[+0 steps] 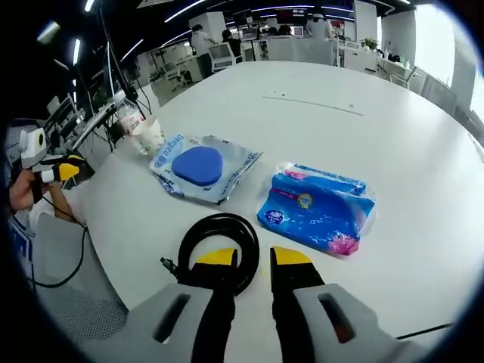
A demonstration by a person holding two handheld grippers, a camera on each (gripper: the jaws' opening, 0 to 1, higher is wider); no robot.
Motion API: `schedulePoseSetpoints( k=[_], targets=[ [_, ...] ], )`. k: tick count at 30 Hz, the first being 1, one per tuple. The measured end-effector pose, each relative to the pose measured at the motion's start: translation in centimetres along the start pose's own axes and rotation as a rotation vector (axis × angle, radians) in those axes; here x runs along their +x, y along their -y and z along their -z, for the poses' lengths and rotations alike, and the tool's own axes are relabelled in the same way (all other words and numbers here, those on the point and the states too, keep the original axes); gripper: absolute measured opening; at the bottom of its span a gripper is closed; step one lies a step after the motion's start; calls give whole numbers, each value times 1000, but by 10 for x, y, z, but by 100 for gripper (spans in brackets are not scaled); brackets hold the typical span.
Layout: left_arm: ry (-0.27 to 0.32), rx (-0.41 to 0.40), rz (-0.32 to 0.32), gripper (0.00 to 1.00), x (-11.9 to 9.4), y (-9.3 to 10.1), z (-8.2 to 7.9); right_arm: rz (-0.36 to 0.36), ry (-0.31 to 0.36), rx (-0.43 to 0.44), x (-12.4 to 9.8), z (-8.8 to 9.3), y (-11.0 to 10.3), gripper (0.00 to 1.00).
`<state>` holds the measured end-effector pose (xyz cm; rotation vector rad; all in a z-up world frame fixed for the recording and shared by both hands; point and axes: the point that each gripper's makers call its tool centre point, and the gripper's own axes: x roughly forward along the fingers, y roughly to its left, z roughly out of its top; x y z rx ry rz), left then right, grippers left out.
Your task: Arrange the tabletop items into an orderly group along one side of the table until the central work area is clear of visible clutter.
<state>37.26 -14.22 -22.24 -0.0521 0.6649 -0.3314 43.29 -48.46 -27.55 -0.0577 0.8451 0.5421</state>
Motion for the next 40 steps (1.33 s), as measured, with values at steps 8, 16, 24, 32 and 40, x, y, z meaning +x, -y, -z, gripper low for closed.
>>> schedulePoseSetpoints(
  k=[8, 16, 24, 32, 40],
  targets=[
    [6, 9, 14, 29, 3, 3, -3, 0, 55, -86, -29, -7, -7, 30],
    [8, 35, 30, 31, 6, 5, -6, -30, 113, -129, -50, -16, -23, 42],
    [12, 42, 44, 33, 6, 6, -8, -50, 114, -142, -53, -11, -34, 46],
    [9, 41, 50, 34, 4, 7, -3, -60, 97, -130, -53, -1, -42, 48],
    [1, 34, 54, 35, 2, 9, 5, -68, 75, -122, -52, 11, -46, 48]
  ],
)
